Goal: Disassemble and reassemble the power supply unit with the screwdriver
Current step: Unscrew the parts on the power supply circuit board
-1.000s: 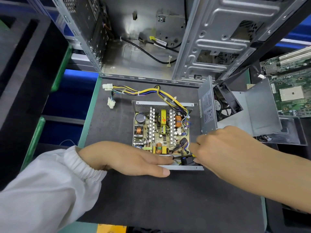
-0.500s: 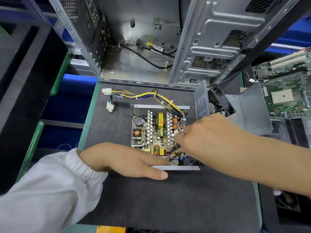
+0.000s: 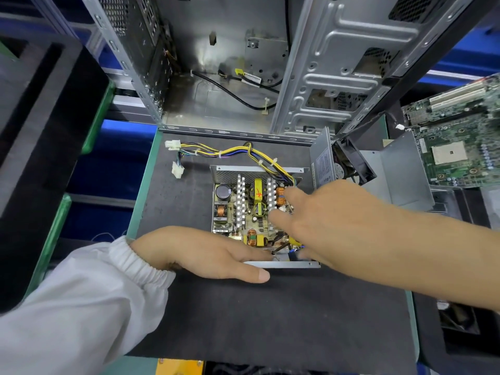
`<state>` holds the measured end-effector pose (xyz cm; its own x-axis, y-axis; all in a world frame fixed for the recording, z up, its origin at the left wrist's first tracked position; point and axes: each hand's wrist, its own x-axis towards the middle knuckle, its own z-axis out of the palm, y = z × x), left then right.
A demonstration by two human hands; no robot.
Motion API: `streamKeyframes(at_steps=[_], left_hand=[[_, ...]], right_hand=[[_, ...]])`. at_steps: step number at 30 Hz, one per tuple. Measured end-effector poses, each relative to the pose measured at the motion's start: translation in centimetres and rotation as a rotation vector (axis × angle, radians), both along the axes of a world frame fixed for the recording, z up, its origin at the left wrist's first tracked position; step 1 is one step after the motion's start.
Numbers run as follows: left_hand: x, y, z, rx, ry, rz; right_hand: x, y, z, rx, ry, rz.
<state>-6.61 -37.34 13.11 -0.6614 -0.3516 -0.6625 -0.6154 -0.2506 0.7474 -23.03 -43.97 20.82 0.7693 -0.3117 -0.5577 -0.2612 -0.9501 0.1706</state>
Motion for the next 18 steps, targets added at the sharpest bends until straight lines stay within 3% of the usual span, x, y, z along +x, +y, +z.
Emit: streamKeyframes(at_steps=[8,15,18], left_hand=[[0.0,0.1,-0.2,-0.023,0.002,0.004],[-0.1,0.2,0.0,-0.019,0.012,0.013],[-0.1,0.2,0.0,-0.025,0.018,0.015]], right_hand=[[0.3,0.2,0.9,-0.074,0.087,0.085],[-0.4,-0.6,0.3,0.052,0.010,0.018],[0.1,-0.4,0.5,-0.038,-0.003,0.083]])
